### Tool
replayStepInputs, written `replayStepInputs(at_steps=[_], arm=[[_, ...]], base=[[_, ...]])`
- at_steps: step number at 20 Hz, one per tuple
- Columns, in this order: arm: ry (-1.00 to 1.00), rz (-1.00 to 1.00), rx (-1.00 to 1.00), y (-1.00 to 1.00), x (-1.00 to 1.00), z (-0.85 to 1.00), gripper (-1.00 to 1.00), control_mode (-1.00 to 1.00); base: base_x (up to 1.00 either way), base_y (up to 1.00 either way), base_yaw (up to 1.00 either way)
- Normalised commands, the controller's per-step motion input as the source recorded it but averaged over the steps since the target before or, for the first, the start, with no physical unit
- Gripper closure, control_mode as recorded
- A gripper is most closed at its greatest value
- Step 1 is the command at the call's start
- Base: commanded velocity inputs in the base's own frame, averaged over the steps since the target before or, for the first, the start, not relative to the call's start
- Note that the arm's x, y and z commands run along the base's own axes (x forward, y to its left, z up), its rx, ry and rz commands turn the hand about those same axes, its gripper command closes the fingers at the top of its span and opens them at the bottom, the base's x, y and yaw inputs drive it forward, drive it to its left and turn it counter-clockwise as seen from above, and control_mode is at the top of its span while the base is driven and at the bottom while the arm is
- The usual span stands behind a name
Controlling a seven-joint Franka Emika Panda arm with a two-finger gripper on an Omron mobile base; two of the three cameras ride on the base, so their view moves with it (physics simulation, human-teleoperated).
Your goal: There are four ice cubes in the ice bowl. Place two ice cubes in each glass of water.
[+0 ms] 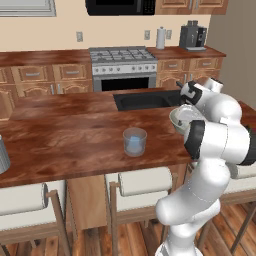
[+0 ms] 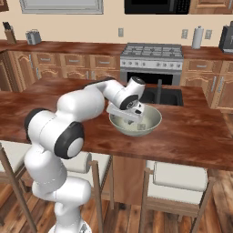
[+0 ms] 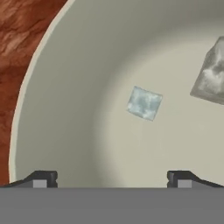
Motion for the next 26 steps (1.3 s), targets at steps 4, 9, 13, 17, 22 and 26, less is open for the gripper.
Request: replayStepInputs(at_steps=[4,9,13,17,22,26], arm=[[-0.02,0.01,0.0,-0.12,0.25,-0.12,-1.0,-1.0],[0.0,0.0,0.0,-0.16,0.23,-0.12,-1.0,-1.0],[-0.01,0.0,0.0,0.0,0.11,-0.16,-1.0,-1.0],[-0.02,0.0,0.0,0.0,0.15,-0.08,-1.0,-1.0],[-0.01,-0.05,0.0,0.0,0.22,-0.01,-1.0,-1.0],[0.0,-0.12,0.0,0.0,0.09,-0.02,-1.0,-1.0]], base=[[0.0,0.0,0.0],[0.0,0.0,0.0],[0.0,0.0,0.0],[0.0,0.0,0.0],[0.0,0.0,0.0],[0.0,0.0,0.0]])
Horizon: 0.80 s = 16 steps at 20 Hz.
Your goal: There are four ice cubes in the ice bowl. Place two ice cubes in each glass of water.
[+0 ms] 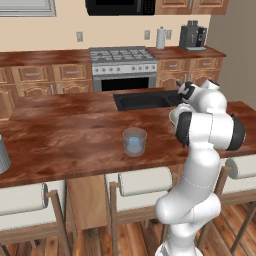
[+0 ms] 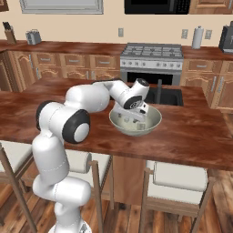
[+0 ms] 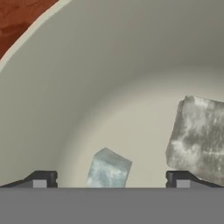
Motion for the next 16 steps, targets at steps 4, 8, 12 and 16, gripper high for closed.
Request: replayStepInputs(at_steps=[4,8,12,16], arm=[[0.0,-0.11,0.0,0.0,0.01,-0.08,-1.0,-1.0],[0.0,-0.1,0.0,0.0,0.0,-0.13,-1.0,-1.0],[0.02,-0.08,0.0,0.01,0.0,-0.21,-1.0,-1.0],[0.08,-0.06,-0.01,0.17,0.0,-0.3,-1.0,-1.0]], base=[[0.0,0.0,0.0],[0.0,0.0,0.0],[0.0,0.0,0.0],[0.0,0.0,0.0]])
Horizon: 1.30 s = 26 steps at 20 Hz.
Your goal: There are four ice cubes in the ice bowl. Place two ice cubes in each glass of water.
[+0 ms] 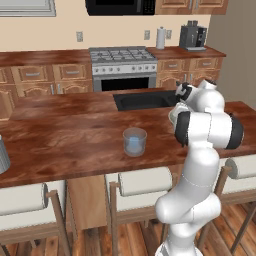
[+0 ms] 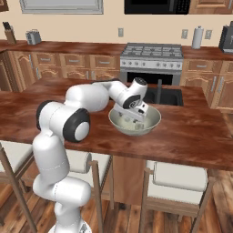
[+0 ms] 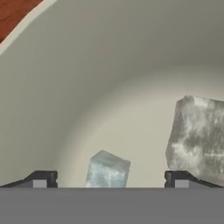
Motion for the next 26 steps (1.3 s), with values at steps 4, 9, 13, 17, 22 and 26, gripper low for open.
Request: replayStepInputs(at_steps=[4,9,13,17,22,26], arm=[[0.07,-0.05,-0.01,0.14,0.0,-0.36,1.0,-1.0],[0.0,-0.04,0.0,0.0,0.0,-0.43,1.0,-1.0],[0.0,-0.04,0.0,0.0,0.0,-0.44,1.0,-1.0],[0.0,-0.03,0.0,0.0,0.0,-0.42,1.0,-1.0],[-0.01,-0.01,0.0,0.0,-0.15,0.1,1.0,-1.0],[-0.06,0.04,0.0,0.02,-0.36,0.61,1.0,-1.0]], base=[[0.0,0.0,0.0],[0.0,0.0,0.0],[0.0,0.0,0.0],[0.0,0.0,0.0],[0.0,0.0,0.0],[0.0,0.0,0.0]])
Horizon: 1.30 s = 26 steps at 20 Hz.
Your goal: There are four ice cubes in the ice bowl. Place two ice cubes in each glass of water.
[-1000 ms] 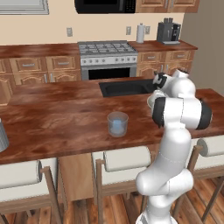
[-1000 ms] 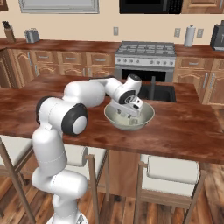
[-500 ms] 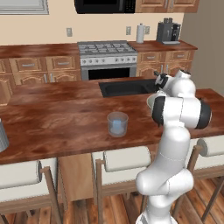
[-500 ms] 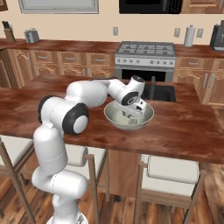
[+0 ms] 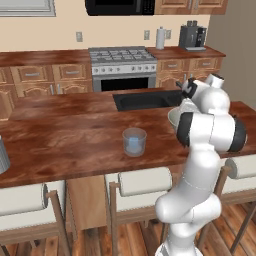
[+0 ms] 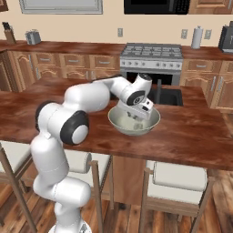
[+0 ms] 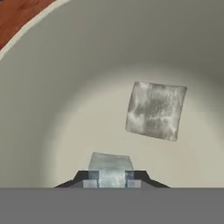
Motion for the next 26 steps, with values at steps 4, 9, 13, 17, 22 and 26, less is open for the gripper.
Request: replayStepInputs(at_steps=[4,9,13,17,22,26], arm=[[-0.05,0.08,0.04,0.11,-0.71,0.56,1.0,-1.0],[0.0,0.11,0.01,0.38,-0.99,0.18,1.0,-1.0],[0.0,0.13,0.0,0.9,-0.77,0.22,1.0,-1.0],[0.01,0.07,0.0,1.0,-0.25,0.28,1.0,-1.0],[0.11,0.02,0.0,1.0,-0.02,0.15,1.0,-1.0],[0.2,0.0,-0.02,0.94,0.29,0.03,1.0,-1.0]], base=[[0.0,0.0,0.0],[0.0,0.0,0.0],[0.0,0.0,0.0],[0.0,0.0,0.0],[0.0,0.0,0.0],[0.0,0.0,0.0]])
